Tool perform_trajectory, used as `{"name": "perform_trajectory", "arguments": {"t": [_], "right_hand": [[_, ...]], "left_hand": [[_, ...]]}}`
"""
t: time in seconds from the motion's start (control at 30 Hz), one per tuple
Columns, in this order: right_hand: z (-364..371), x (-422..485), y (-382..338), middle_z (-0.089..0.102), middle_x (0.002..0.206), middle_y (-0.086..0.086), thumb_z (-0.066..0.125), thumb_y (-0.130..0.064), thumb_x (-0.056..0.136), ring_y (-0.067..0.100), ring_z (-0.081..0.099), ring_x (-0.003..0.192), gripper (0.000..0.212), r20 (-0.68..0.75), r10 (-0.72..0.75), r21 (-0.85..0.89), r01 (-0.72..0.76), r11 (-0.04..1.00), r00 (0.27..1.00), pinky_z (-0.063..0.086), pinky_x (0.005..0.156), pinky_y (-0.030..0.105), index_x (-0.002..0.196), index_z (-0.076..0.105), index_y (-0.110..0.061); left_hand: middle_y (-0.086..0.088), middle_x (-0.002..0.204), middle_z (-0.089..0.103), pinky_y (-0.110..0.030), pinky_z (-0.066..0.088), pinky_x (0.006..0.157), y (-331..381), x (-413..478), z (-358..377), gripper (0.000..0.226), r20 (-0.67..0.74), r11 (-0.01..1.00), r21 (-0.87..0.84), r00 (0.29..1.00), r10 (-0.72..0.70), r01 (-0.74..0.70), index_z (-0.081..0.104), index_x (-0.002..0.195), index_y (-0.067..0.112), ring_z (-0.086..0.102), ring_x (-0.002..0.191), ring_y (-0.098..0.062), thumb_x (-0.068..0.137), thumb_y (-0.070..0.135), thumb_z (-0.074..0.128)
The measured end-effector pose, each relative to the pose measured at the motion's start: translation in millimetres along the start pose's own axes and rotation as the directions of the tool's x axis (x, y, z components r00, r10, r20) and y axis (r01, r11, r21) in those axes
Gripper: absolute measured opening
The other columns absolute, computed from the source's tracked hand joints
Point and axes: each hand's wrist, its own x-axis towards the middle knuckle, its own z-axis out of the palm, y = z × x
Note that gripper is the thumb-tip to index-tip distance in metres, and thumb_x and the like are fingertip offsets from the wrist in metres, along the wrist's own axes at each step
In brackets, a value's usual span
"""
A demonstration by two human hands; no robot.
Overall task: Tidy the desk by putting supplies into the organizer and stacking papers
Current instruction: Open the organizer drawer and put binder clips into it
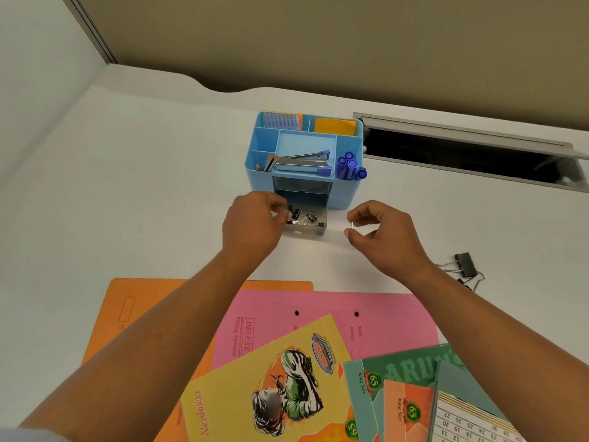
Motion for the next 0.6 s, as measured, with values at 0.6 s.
{"name": "perform_trajectory", "arguments": {"t": [0.6], "right_hand": [[18,23,13,0.068,0.09,0.0,0.07,-0.034,0.085,0.02,0.063,0.08,0.025,-0.124,0.182,-0.331,-0.214,0.919,0.975,0.051,0.071,0.028,0.103,0.064,-0.018]], "left_hand": [[0.016,0.101,0.067,-0.027,0.05,0.073,4,-51,30,0.023,-0.003,0.988,-0.125,0.996,0.085,-0.085,0.068,0.109,0.029,0.056,0.077,-0.006,0.089,0.04,0.065]]}}
